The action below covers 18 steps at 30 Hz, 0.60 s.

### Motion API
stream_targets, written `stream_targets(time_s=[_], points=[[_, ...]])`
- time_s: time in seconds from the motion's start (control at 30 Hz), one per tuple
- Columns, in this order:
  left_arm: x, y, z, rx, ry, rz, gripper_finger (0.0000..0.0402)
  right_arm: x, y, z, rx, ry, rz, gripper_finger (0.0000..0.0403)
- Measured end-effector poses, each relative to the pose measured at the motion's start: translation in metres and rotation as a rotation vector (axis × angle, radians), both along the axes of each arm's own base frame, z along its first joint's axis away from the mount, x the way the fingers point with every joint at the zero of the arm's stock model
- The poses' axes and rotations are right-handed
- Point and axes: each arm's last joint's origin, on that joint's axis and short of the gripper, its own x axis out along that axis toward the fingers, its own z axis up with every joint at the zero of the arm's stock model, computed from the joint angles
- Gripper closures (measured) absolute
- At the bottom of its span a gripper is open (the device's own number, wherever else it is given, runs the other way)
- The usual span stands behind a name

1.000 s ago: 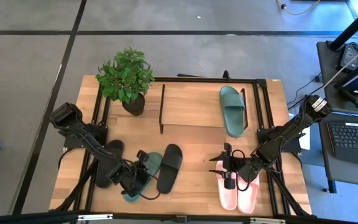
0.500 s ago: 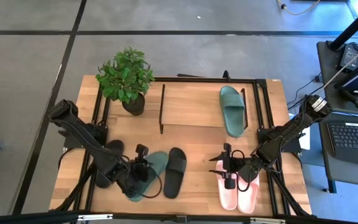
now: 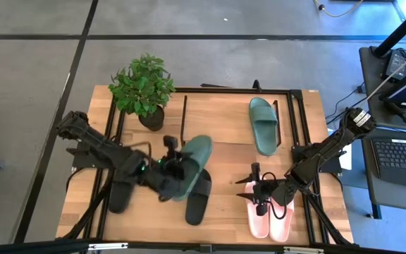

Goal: Pick and place slides into the shelf
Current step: Put the green slides on the shelf

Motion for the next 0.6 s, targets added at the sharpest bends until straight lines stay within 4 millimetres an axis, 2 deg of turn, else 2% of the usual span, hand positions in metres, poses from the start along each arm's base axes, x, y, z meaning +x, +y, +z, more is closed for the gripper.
stream_targets(time_s=[0.17, 0.33, 0.47, 0.6], points=[[0.025, 0.033, 0.015, -0.009, -0.061, 0.003, 0.0399, 0.000, 0.000, 0.000, 0.045, 0.000, -0.020, 0.0198], [0.043, 0.059, 0.022, -0.019, -0.120, -0.010, 0.0399, 0.000, 0.000, 0.000, 0.046, 0.000, -0.021, 0.0198], [0.060, 0.067, 0.010, 0.027, -0.096, -0.009, 0.0399, 0.000, 0.000, 0.000, 0.085, 0.001, -0.038, 0.0198], [0.084, 0.064, -0.006, 0.083, -0.102, -0.037, 0.0399, 0.000, 0.000, 0.000, 0.126, 0.001, -0.056, 0.0198]])
